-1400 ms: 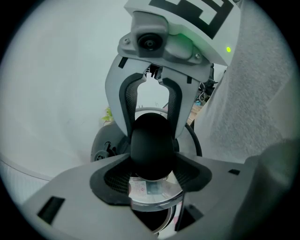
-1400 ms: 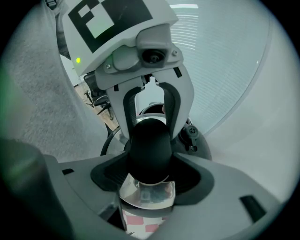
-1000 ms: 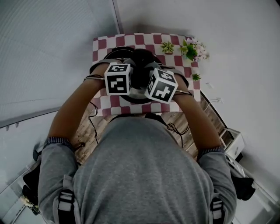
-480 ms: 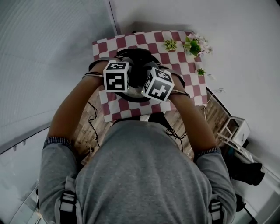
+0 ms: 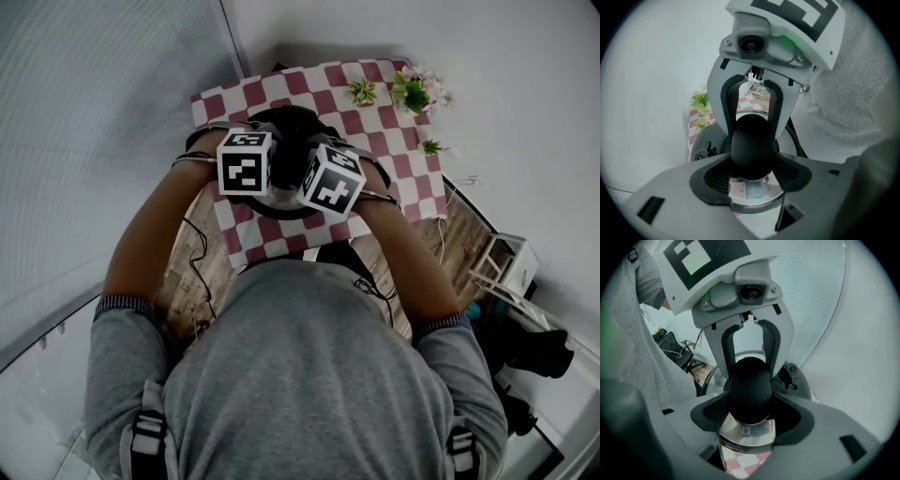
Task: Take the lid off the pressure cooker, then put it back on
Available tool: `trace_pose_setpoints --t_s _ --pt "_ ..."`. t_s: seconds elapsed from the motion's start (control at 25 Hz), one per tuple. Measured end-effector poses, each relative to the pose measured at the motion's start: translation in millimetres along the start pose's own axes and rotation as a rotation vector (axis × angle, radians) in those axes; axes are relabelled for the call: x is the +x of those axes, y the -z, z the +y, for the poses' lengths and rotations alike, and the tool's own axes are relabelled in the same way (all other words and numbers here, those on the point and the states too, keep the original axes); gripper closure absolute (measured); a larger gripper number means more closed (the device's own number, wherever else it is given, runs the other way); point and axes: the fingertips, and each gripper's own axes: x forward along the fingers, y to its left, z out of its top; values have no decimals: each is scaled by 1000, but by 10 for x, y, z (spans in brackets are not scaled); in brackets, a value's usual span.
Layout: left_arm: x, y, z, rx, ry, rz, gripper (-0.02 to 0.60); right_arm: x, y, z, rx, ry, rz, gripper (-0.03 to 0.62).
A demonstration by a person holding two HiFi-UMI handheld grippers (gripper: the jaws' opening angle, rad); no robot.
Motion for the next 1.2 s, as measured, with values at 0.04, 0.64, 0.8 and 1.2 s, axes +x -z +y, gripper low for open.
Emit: trace_pose_setpoints --t_s 0.04,0.64,0.8,1.2 --pt "2 16 10 1 3 1 282 -6 -16 7 8 -7 5 303" --pt "81 130 54 -20 30 -19 282 123 -45 -9 15 -30 27 301" --pt "75 184 28 -41 28 24 282 139 -92 17 -36 -41 2 301" --pt "87 226 21 -102 28 11 282 177 -131 38 -76 -91 -35 301"
